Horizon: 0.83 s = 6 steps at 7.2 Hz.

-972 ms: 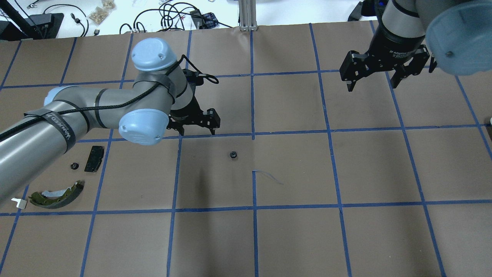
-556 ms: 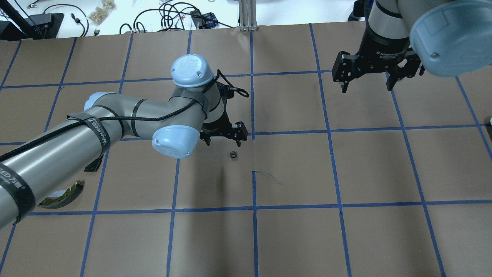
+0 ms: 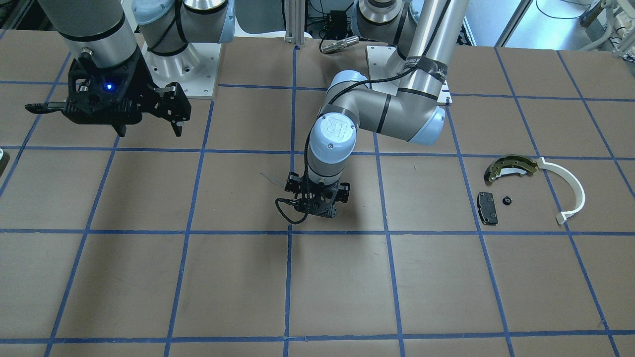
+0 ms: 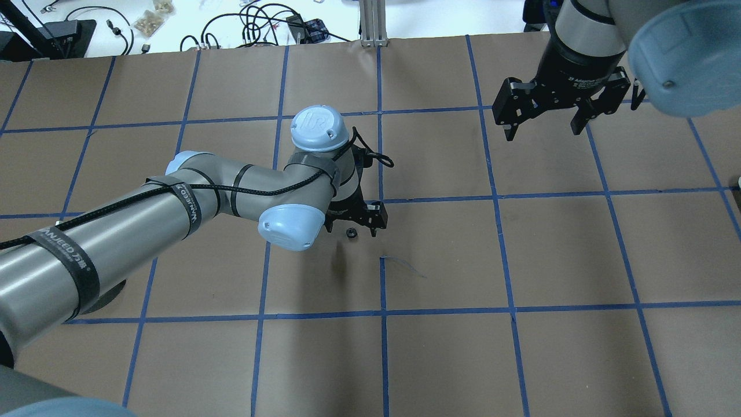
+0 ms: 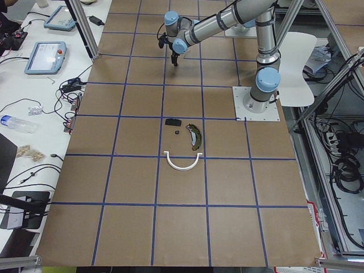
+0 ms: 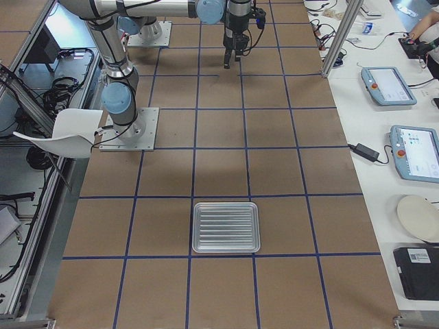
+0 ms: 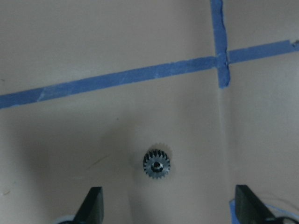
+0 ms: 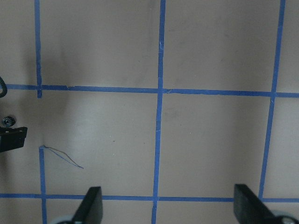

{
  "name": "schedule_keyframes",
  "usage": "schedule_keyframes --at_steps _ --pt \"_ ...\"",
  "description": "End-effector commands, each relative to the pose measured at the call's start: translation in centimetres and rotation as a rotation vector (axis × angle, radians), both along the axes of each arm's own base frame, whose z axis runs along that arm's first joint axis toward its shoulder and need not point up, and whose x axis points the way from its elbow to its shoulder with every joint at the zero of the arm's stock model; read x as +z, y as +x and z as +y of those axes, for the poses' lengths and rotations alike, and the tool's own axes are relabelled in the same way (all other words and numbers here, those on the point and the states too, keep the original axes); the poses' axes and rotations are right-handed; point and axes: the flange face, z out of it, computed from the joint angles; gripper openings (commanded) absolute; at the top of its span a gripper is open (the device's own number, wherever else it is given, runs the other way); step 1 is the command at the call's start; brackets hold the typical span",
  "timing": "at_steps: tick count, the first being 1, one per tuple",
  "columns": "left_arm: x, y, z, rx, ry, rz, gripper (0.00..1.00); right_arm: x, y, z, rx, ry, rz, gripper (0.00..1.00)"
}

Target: Place bearing gear from tray to pile

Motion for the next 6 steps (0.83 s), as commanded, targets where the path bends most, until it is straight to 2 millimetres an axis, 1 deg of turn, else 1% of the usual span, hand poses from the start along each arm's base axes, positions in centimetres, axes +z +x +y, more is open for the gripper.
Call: schedule_keyframes --at_steps 1,2,3,4,5,6 --pt "-0.88 -0.1 -0.19 -0.006 -0.006 0.002 0.77 0.91 0.03 0.88 -0.034 -0.025 -0.004 1.0" --pt "-1.04 -0.08 -0.12 -0.007 -0.002 0.001 0.6 0.9 -0.04 0.92 -0.037 -0.025 -0.004 1.0" --pt "-1.07 -0.04 -0.1 -0.008 0.0 -0.003 0.51 0.98 -0.04 0.91 -0.036 -0.026 -0.004 1.0" --pt "-1.0 -0.02 -0.09 -0.008 0.0 -0.005 0.5 0.83 -0.04 0.87 -0.034 -0.023 -0.004 1.0" --pt "-1.1 0.03 -0.09 -0.008 0.001 -0.01 0.46 0.83 -0.2 0.83 -0.036 -0.023 -0.002 1.0" --pt "-1.2 0.23 -0.05 -0.01 0.004 -0.03 0.29 0.67 -0.21 0.81 -0.036 -0.019 -0.002 1.0"
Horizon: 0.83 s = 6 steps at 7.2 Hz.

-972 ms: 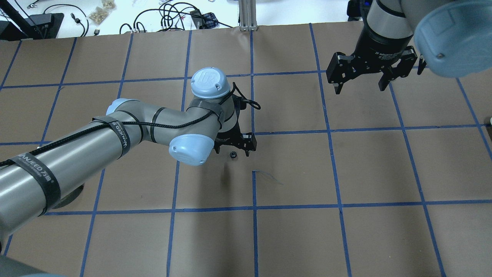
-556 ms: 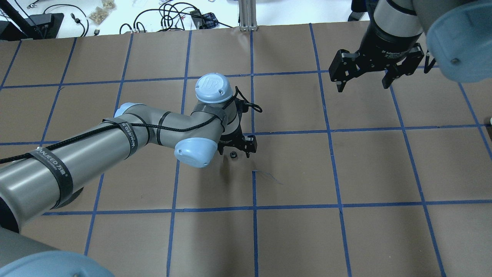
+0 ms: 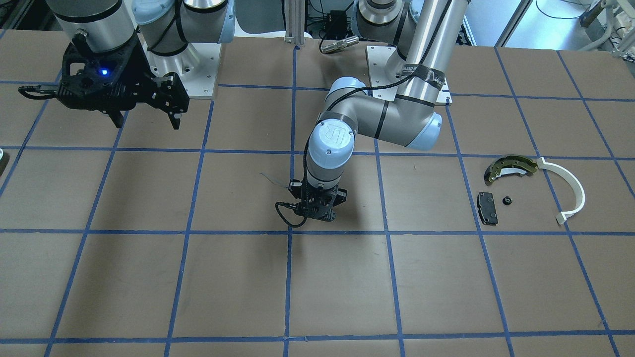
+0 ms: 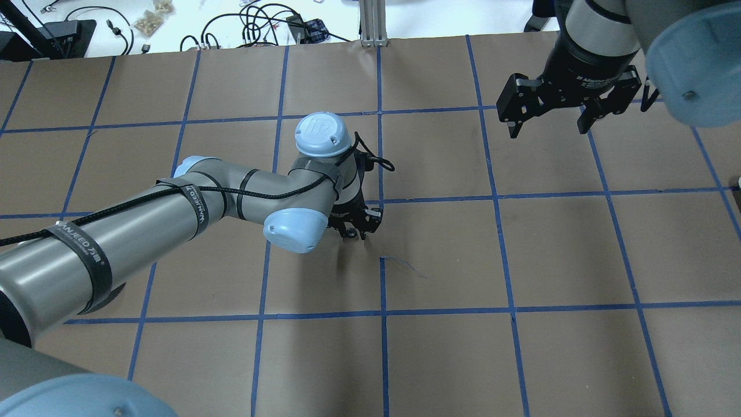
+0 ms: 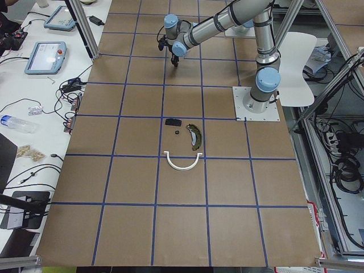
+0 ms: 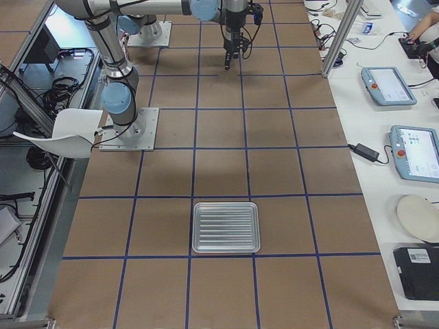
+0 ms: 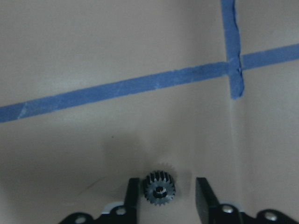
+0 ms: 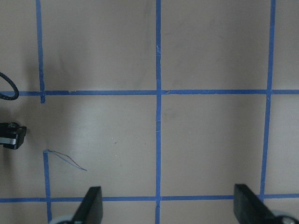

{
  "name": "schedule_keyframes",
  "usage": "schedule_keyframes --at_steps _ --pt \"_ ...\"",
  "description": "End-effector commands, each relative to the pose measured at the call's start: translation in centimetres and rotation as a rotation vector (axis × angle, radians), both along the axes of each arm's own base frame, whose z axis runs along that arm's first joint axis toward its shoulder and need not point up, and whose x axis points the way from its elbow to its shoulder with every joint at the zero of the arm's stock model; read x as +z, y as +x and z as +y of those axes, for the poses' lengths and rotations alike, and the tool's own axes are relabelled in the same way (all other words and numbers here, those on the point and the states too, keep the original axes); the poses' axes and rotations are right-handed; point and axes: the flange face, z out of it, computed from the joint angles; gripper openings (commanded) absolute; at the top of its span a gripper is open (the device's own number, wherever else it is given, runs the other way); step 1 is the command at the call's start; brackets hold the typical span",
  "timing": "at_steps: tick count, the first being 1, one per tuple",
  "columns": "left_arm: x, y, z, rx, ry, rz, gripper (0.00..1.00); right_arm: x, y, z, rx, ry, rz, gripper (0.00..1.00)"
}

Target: Place bearing gear from tray to pile

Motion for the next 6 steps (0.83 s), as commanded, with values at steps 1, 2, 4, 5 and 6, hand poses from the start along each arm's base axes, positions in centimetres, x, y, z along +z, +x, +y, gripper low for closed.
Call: schedule_keyframes --at_steps 1,2,4,5,6 --pt "0.0 0.2 0.0 -0.001 0.003 -0.017 0.05 -0.3 0.0 0.0 0.0 0.005 -0.001 1.0" --pt "0.4 0.2 -0.2 0.0 -0.007 -0.014 0.0 -0.3 -0.1 0.0 0.0 0.007 0.001 1.0" --pt "2.6 4.8 -2.9 0.063 0.011 -0.048 0.0 -0.4 -0.1 0.0 0.004 0.009 0.001 1.0" --pt "5.8 9.2 -5.7 0.059 0.039 -0.059 0.0 -0.4 0.0 0.0 0.004 0.007 -0.001 1.0" --pt "9.5 14.3 -8.5 0.093 0.057 -0.091 0.0 -0.3 0.0 0.0 0.01 0.006 0.0 1.0"
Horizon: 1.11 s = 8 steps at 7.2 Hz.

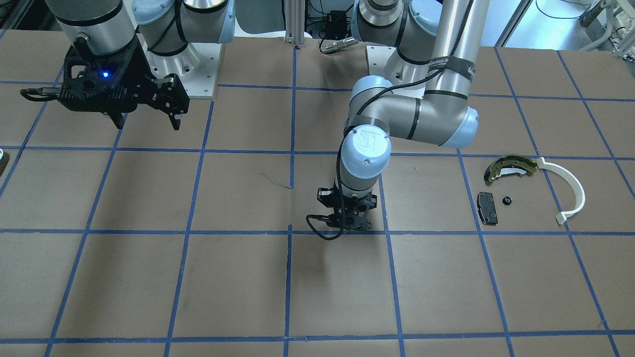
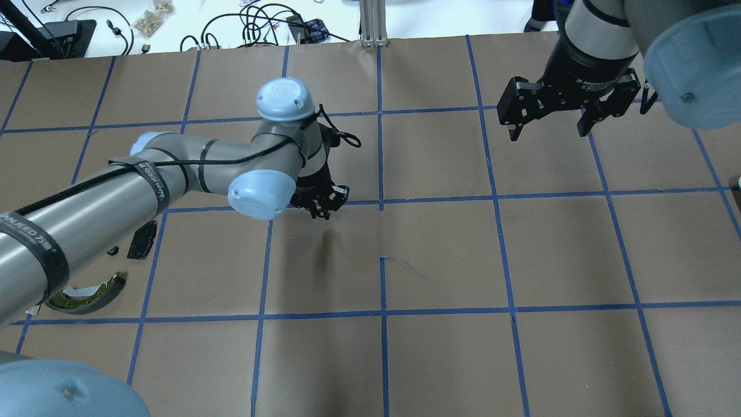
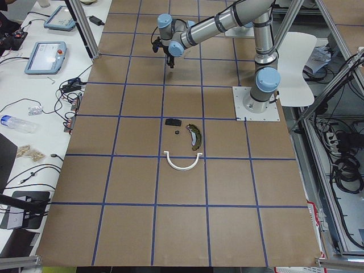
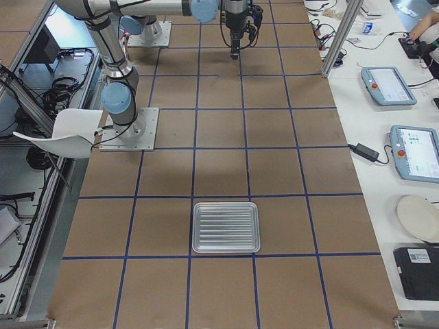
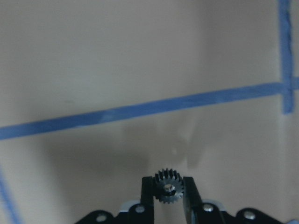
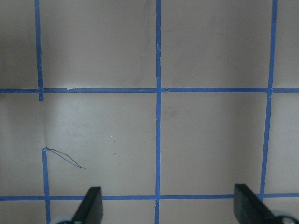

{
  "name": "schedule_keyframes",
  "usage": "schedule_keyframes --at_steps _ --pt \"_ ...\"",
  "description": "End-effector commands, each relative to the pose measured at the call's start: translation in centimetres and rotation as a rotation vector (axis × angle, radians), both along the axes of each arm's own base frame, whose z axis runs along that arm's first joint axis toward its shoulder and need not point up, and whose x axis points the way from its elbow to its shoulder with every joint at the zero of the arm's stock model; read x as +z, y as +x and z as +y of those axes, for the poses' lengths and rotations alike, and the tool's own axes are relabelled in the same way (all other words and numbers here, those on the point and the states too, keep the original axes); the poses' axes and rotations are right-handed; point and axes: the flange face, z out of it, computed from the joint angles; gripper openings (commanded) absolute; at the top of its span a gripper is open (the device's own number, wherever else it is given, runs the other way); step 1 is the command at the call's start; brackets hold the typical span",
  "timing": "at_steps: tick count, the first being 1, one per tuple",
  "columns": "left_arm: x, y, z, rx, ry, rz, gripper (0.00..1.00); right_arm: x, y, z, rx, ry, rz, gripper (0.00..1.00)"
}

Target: Place bearing gear from tray to pile

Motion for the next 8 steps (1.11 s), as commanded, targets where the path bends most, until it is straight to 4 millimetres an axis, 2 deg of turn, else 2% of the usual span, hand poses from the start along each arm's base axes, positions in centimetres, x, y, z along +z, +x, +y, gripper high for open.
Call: schedule_keyframes --at_steps 1,2,4,5,7,8 --pt "6.9 11.2 -5.0 0.047 0.037 -0.045 0.0 0.0 0.0 0.0 0.006 -0.002 0.0 1.0" --pt "8.0 18.0 -6.0 0.024 0.062 -0.02 0.0 0.0 0.0 0.0 0.006 -0.002 0.0 1.0" --pt "6.9 30.5 -5.2 -0.018 0.094 0.033 0.0 0.2 -0.1 0.1 0.003 -0.005 0.0 1.0" --pt "5.8 35.4 -3.9 -0.027 0.119 0.04 0.0 0.2 0.0 0.0 0.002 -0.005 -0.001 1.0" --pt "1.8 42.1 -0.3 -0.012 0.157 0.083 0.0 -0.1 0.0 -0.1 -0.004 0.0 -0.002 1.0" --pt "0.4 43.1 0.8 -0.027 0.146 0.085 0.0 -0.2 0.0 -0.1 -0.004 0.0 -0.001 1.0"
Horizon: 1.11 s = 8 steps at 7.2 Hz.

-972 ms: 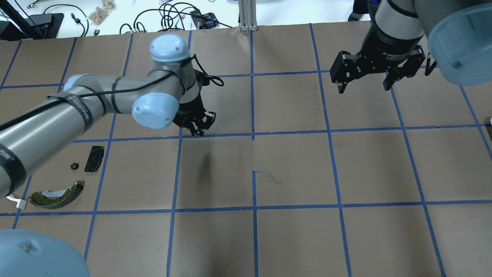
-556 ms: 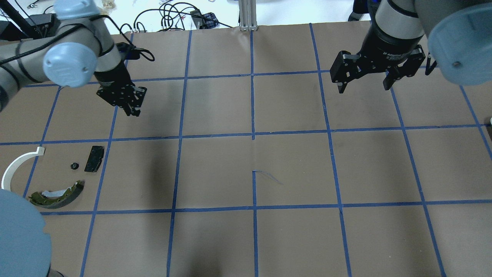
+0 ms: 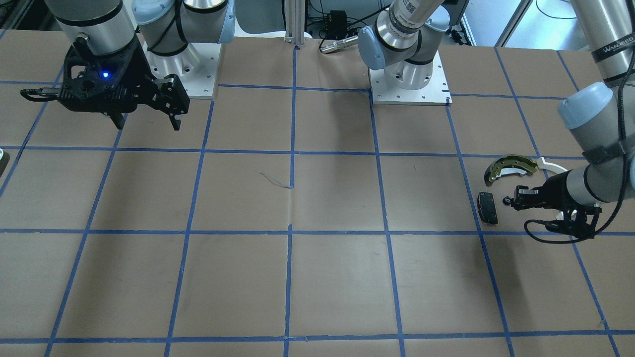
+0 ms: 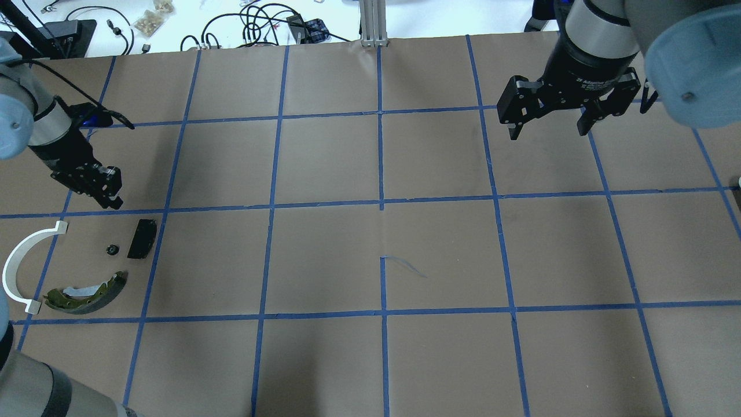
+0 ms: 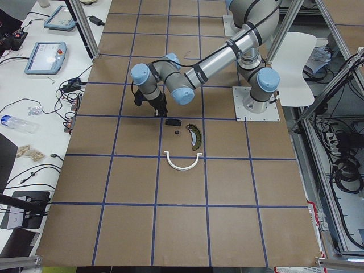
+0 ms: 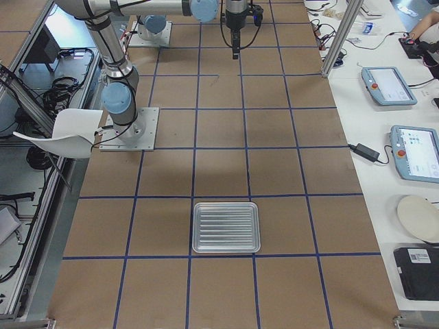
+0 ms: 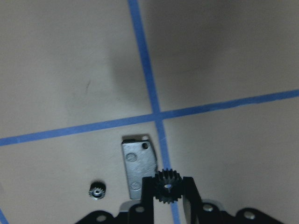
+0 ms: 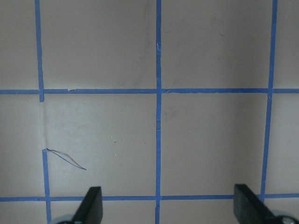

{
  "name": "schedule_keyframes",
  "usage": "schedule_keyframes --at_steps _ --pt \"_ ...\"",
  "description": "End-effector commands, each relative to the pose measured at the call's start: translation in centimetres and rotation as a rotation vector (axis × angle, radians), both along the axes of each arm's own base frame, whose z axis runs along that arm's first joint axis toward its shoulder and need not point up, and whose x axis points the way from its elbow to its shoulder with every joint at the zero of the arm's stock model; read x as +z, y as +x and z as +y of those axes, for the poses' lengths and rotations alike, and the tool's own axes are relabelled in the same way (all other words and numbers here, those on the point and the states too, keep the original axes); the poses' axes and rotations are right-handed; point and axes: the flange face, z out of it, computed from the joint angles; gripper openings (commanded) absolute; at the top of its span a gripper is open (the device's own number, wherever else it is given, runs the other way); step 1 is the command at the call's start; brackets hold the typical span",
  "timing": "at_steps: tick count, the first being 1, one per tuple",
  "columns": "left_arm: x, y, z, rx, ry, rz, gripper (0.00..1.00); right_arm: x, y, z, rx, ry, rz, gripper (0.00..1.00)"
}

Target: Place bearing gear from tray to pile

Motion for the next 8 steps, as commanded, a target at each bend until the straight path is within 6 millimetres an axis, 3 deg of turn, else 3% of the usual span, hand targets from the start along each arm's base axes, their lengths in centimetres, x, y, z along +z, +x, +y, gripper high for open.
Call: schedule_keyframes --at_steps 1,4,8 --pt "-3.5 2.5 2.7 -0.023 -0.015 0.011 0.0 -0.3 0.0 -0.2 0.004 -0.006 -0.002 1.0" --pt "-5.3 4.6 4.3 -0.048 -0.069 -0.009 0.0 -0.7 -0.3 -0.2 0.013 -0.014 0.016 1.0" --pt "-6.4 4.5 5.7 -0.054 -0.019 -0.02 0.0 -0.7 -0.4 -0.2 0.014 -0.015 0.015 1.0"
